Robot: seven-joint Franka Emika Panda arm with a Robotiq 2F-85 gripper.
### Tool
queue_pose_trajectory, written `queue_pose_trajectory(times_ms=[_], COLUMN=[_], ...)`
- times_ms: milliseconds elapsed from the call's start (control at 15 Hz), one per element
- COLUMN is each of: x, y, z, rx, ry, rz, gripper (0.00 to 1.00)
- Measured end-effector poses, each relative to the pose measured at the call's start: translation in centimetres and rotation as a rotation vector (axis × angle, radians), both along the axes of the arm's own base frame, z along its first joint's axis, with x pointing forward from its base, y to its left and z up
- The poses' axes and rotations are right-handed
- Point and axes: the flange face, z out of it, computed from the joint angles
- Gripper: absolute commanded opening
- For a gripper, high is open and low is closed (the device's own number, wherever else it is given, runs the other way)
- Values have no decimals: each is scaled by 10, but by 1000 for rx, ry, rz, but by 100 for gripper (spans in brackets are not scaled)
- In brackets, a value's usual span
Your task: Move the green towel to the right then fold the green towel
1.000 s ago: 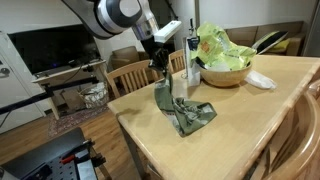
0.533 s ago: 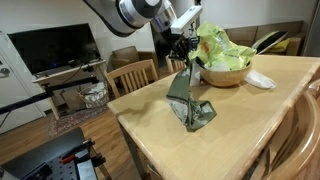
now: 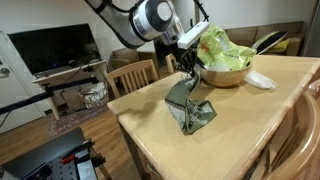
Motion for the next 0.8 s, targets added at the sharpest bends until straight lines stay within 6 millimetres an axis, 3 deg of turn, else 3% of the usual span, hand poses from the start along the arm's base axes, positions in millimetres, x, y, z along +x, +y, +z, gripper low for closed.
queue_pose_trajectory(times_ms=[400,800], x=[8,10], y=[7,7], z=[-50,-54], rx=[-9,21], ry=[49,57], rz=[-14,-38], gripper=[1,2])
